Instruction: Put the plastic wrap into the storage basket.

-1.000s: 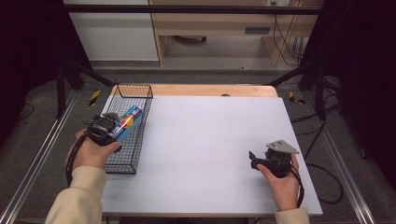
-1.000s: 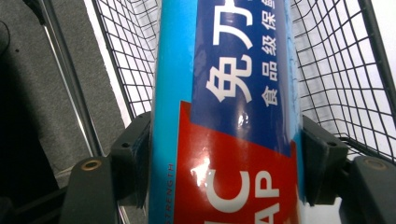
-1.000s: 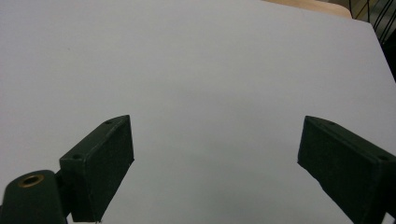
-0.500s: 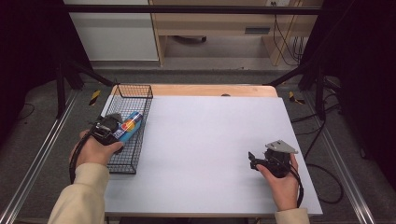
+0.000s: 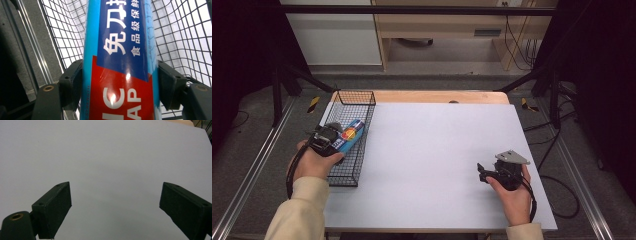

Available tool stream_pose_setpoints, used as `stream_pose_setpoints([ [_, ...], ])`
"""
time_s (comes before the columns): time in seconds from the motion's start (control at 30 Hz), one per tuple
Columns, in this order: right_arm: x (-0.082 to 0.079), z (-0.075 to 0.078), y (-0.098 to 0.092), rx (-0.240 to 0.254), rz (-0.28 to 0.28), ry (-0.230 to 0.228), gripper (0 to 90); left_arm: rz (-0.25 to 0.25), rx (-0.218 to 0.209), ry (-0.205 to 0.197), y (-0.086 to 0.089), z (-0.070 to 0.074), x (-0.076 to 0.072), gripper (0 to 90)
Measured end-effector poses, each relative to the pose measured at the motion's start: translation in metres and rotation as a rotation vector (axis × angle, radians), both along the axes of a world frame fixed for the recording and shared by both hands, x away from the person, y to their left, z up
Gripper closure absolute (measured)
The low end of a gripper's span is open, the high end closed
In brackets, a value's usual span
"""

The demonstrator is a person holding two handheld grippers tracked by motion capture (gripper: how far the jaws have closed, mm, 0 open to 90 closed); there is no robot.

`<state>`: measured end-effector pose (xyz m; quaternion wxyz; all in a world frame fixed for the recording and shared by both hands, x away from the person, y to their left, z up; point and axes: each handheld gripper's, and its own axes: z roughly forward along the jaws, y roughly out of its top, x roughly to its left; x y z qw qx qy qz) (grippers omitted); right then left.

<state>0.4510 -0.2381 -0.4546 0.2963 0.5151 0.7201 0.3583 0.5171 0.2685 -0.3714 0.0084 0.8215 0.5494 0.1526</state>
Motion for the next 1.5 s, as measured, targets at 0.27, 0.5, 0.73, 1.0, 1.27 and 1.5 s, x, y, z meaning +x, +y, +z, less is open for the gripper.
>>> stream_pose_setpoints([
  [0.27, 0.001, -0.001, -0.007, 0.01, -0.01, 0.007, 10.2, -0.036, 0.013, -0.167, -0.003, 0.02, -0.011, 23.4],
  [0.5, -0.001, 0.001, -0.01, 0.005, -0.02, -0.005, 7.9, -0.155, -0.047, -0.34, -0.023, 0.043, -0.022, 11.5],
  [0.73, -0.003, 0.003, -0.012, -0.011, -0.034, -0.023, 5.8, -0.229, -0.18, -0.417, -0.035, 0.054, -0.031, 8.3],
  [1.0, -0.004, 0.003, -0.015, -0.026, -0.062, -0.032, 4.5, -0.301, -0.286, -0.46, -0.044, 0.059, -0.036, 7.1],
  [1.27, -0.011, 0.003, -0.019, -0.032, -0.083, -0.035, 4.2, -0.361, -0.415, -0.505, -0.047, 0.065, -0.037, 6.9],
  [1.5, -0.014, 0.002, -0.023, -0.027, -0.101, -0.04, 4.1, -0.388, -0.468, -0.543, -0.054, 0.068, -0.041, 5.7],
])
